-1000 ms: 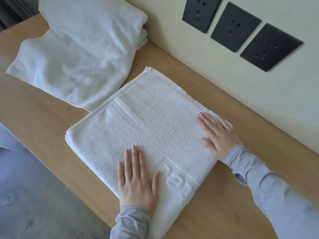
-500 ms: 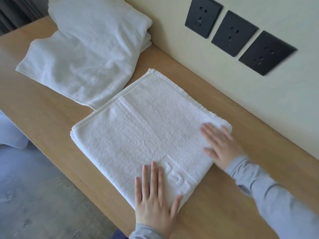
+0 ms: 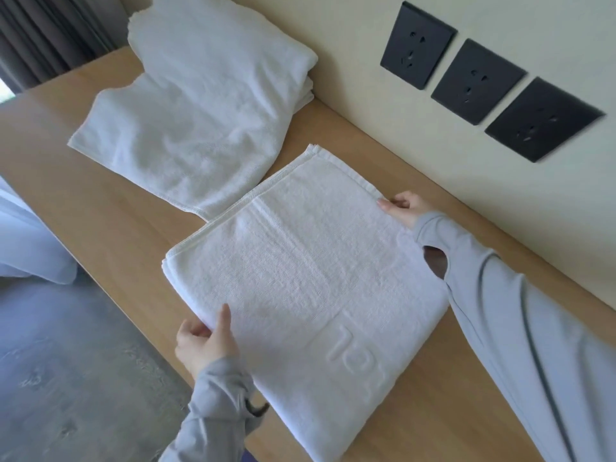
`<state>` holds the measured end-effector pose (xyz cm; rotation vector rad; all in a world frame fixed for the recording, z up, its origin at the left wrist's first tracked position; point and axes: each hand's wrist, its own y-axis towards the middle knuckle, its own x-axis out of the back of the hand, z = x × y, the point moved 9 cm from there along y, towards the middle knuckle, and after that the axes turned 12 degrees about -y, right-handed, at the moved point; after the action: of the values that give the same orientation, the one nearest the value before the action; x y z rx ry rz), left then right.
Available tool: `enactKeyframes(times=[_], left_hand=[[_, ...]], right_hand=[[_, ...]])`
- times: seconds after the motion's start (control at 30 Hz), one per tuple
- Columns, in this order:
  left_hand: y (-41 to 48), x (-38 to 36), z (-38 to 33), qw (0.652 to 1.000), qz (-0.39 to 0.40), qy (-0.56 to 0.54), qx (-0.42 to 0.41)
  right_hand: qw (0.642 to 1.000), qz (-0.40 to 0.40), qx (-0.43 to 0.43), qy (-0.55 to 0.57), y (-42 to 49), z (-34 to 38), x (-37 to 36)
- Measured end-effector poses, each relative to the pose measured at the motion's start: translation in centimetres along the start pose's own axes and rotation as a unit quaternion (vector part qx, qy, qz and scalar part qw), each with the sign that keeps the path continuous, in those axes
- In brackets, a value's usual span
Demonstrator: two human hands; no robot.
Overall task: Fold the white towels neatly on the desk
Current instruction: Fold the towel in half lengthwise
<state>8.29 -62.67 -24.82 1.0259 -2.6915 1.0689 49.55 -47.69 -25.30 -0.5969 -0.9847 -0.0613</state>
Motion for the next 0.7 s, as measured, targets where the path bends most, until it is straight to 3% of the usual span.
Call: enactKeyframes(times=[0.13, 0.27, 0.47, 0.57, 0.7], left_hand=[[0.9, -0.8, 1.1, 0.998, 0.041, -0.023, 0.045], [0.5, -1.1, 0.2, 0.999, 0.034, 0.002, -0.014], [-1.0, -1.2, -2.7, 0.979, 0.064, 0.065, -0.185], [-1.7, -2.4, -5.3, 0.956, 0.134, 0.069, -0.252], [-3.1, -6.3, -9.1, 0.912, 0.269, 0.112, -0.288]], right_hand=[[0.997, 0.052, -0.026, -0.053, 1.0, 1.2, -0.6], [0.989, 0.08, -0.044, -0.119, 0.7, 1.9, -0.6], [1.0, 0.018, 0.003, -0.011, -3.8, 1.3, 2.2], [1.0, -0.013, -0.019, 0.011, -8.7, -1.6, 3.8], [0.986, -0.123, -0.071, 0.086, -18.0, -7.1, 5.4]])
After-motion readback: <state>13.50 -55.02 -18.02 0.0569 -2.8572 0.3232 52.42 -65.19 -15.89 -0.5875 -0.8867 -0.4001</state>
